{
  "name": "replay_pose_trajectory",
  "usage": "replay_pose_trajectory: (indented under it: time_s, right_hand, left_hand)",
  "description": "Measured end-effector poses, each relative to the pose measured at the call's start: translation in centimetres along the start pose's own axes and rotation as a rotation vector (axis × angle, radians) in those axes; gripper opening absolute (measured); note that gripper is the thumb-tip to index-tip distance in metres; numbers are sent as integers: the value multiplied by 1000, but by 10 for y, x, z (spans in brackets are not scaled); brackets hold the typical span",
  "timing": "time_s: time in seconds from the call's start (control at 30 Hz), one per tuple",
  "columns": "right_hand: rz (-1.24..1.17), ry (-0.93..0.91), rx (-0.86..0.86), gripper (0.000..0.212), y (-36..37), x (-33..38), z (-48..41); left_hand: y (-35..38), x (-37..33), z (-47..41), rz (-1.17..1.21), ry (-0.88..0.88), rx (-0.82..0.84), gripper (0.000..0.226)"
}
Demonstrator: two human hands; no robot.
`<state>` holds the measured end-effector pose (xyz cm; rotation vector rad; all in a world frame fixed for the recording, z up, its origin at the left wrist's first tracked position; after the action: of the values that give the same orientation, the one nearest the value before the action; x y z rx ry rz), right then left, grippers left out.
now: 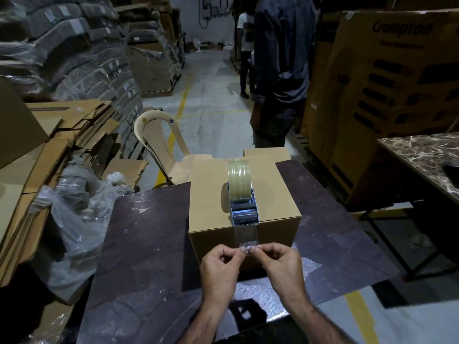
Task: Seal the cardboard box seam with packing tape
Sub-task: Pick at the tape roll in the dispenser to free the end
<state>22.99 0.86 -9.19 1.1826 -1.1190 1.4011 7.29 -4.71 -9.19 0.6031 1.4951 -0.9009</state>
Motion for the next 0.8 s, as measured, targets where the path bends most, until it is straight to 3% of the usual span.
replay_pose_trajectory:
  time_s: [0.8]
  right_hand:
    - [-30,28,8,14,1,8,-5]
  left_hand:
    - [-1,1,-8,31,7,-21,24]
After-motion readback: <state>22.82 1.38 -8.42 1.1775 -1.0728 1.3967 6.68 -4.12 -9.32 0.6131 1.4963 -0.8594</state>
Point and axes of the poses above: each hand's wrist, its own z-axis away from the middle knuckle, its own y-axis out of the palm, x = y × z, the point moved 8 cm from there along -z, towards the middle knuckle, and after that the axes turned 3 degrees about y, right-handed, at the moved point
